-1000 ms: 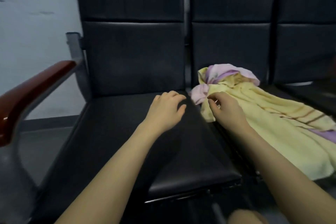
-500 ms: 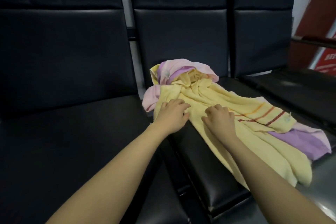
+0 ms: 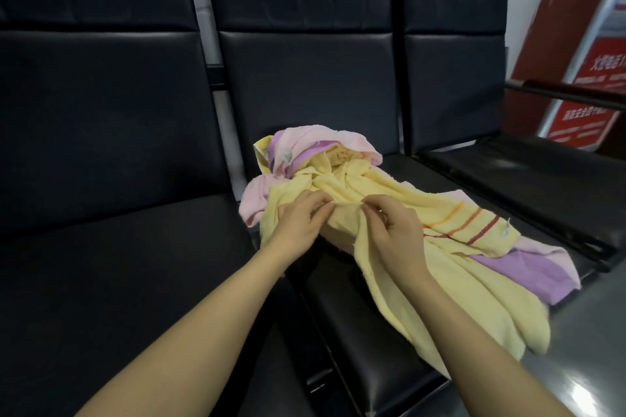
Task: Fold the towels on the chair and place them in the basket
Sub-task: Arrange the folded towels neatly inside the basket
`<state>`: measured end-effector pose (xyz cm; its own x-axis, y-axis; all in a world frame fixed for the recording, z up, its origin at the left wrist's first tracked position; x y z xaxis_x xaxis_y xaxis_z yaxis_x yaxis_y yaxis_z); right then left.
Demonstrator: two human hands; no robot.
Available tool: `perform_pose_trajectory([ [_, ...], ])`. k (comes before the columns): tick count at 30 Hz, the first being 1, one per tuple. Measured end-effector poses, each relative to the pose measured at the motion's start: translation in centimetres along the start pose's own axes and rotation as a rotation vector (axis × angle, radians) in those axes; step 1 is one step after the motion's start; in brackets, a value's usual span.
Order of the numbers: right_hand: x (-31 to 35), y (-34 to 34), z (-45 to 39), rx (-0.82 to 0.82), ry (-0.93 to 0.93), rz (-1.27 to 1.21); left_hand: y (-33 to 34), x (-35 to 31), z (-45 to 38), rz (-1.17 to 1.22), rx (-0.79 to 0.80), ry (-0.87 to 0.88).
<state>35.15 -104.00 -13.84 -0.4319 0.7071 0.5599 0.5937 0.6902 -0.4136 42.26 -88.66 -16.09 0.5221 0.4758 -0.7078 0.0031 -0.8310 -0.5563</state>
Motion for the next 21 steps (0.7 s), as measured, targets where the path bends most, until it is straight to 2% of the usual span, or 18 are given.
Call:
perform_pose_trajectory([
  [3, 1.4, -0.5, 0.1, -0.014, -0.028, -0.030, -1.2, -0.9, 1.2, 0.088, -0.033, 0.017],
  [6, 1.3, 0.3, 0.6, 0.067, 0.045, -0.025, -1.5, -0.5, 3.0, 0.105, -0.015, -0.034],
  [10, -1.3, 2.6, 1.3, 0.221, 0.201, 0.224, -0.5, 2.3, 5.1, -0.096, 0.104, -0.126],
  [12, -2.6, 3.9, 1.9, 0.360, 0.236, 0.384, -1.0, 3.3, 5.5, -0.240, 0.041, -0.155],
  [14, -3.6, 4.6, 2.6, 0.429, 0.215, 0.472, -1.1, 4.1, 5.7, -0.343, 0.020, -0.217],
  [17, -3.8, 4.4, 3.0, 0.346, 0.181, 0.421, -0.1, 5.5, 5.7, -0.356, 0.087, -0.316],
  [21, -4.2, 4.2, 2.9, 0.230, 0.141, 0.368, -1.0, 6.1, 5.5, -0.222, -0.025, -0.360],
])
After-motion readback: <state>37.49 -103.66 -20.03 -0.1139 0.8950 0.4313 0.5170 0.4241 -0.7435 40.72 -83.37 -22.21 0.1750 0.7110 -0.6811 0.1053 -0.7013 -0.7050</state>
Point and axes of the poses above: each hand's wrist, its own z-axis away from the middle knuckle, its own y-axis out of the palm, x = y × z, the point moved 7 cm from there along -z, towards the middle knuckle, and after that the axes turned 1 degree about y, right-handed, at the moved point
